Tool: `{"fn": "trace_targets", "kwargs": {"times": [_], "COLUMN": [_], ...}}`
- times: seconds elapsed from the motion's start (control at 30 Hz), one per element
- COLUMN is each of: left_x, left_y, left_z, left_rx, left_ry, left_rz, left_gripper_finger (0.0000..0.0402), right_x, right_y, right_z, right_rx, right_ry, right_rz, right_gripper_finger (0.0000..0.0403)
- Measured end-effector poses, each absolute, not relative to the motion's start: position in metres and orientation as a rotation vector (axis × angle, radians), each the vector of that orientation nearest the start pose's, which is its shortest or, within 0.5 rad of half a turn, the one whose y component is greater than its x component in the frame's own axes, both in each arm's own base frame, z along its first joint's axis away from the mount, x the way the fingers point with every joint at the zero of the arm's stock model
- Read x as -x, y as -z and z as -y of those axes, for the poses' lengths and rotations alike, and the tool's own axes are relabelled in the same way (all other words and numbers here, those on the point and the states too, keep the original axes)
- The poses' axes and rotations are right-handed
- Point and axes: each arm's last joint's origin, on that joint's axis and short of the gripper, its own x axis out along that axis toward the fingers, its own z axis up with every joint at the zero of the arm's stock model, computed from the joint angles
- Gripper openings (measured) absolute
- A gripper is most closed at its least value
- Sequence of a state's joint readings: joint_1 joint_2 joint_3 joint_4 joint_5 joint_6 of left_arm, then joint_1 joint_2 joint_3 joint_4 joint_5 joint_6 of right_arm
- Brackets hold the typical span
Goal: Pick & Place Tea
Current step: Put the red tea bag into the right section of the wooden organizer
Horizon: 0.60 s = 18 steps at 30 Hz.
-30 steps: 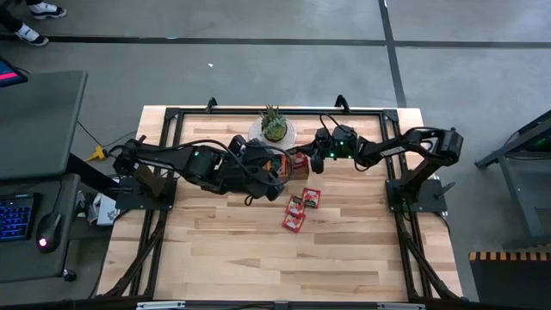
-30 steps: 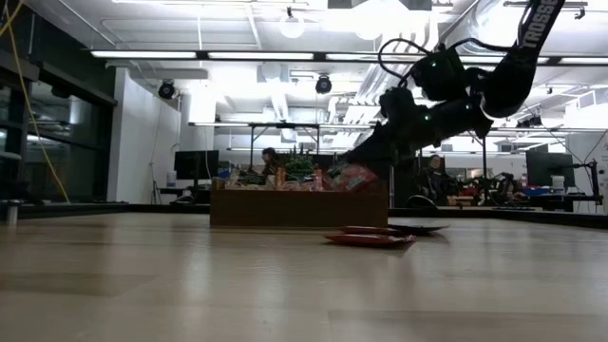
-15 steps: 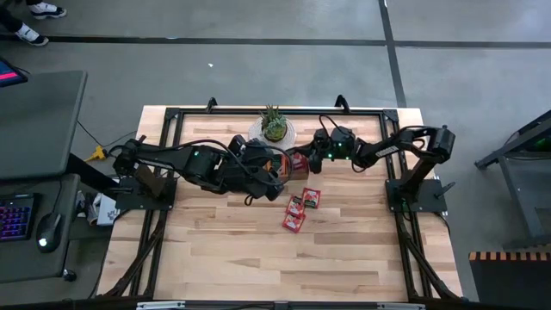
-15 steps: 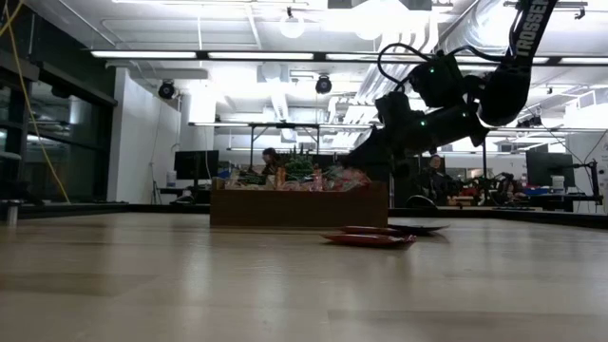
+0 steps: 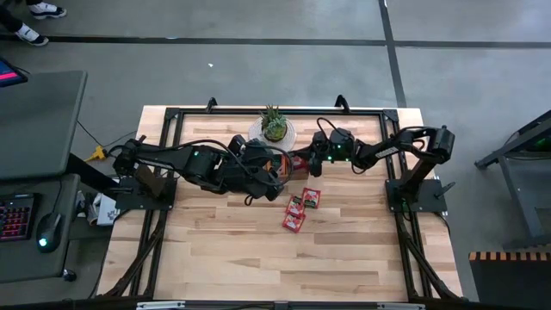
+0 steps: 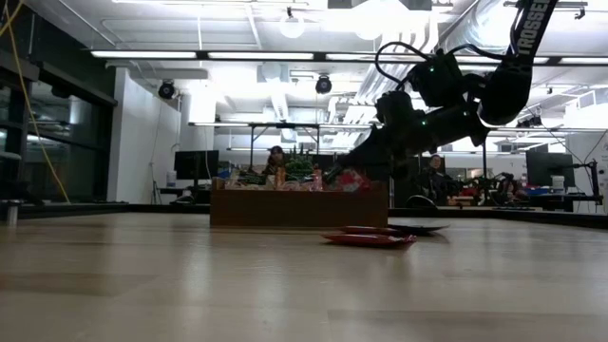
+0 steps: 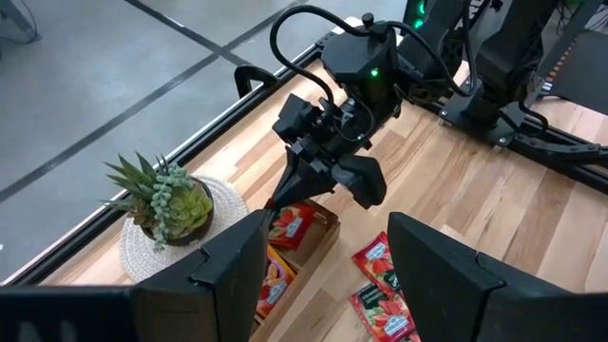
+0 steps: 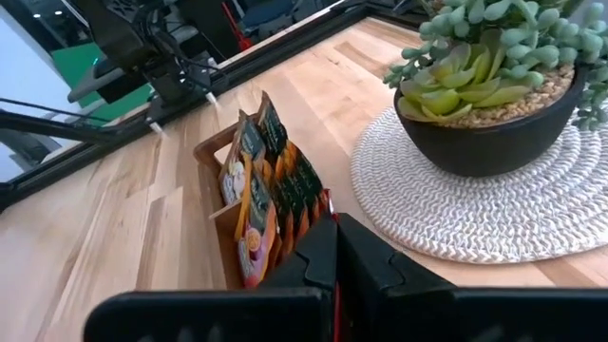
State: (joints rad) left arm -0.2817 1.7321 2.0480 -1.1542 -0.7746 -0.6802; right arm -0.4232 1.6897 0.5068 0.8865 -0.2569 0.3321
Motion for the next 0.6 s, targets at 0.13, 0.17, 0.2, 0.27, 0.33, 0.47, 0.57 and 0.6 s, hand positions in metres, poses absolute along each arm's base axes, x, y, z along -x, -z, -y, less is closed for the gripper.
{"fn": "trace_targets", "kwargs": {"times": [0.13, 0.17, 0.2, 0.27, 0.33, 0.47, 0.57, 0.6], "left_x": [-0.3282, -0.3282, -0.3282, -0.3282, -0.3282, -0.3282, -0.3282, -0.3282], "left_y": [-0.4315, -0.4314, -0.4315, -0.4315, -0.4315, -0.4315, -0.4315, -0.4316], "left_z": [0.0739, 0.0739, 0.0739, 0.0739, 0.0739, 0.0739, 0.0739, 0.0739], "left_rx": [0.206, 0.206, 0.206, 0.206, 0.206, 0.206, 0.206, 0.206], "left_ry": [-0.675, -0.675, -0.675, -0.675, -0.675, -0.675, -0.675, -0.675], "left_rz": [-0.533, -0.533, -0.533, -0.533, -0.533, -0.533, -0.533, -0.533], "left_gripper_finger": [0.0213, 0.0213, 0.0213, 0.0213, 0.0213, 0.0213, 0.0213, 0.0213], "right_x": [-0.2678, -0.2677, -0.2678, -0.2679, -0.2679, -0.2678, -0.2671, -0.2669], "right_y": [-0.1315, -0.1314, -0.1314, -0.1315, -0.1314, -0.1316, -0.1346, -0.1362], "right_z": [0.1125, 0.1124, 0.1122, 0.1116, 0.1114, 0.1117, 0.1115, 0.1114], "right_rx": [-0.436, -0.437, -0.437, -0.431, -0.421, -0.41, -0.383, -0.373], "right_ry": [0.21, 0.205, 0.197, 0.176, 0.17, 0.165, 0.158, 0.157], "right_rz": [-0.272, -0.274, -0.274, -0.277, -0.279, -0.279, -0.275, -0.269], "right_gripper_finger": [0.0001, 0.0001, 0.0001, 0.0001, 0.0001, 0.0001, 0.0013, 0.0022]}}
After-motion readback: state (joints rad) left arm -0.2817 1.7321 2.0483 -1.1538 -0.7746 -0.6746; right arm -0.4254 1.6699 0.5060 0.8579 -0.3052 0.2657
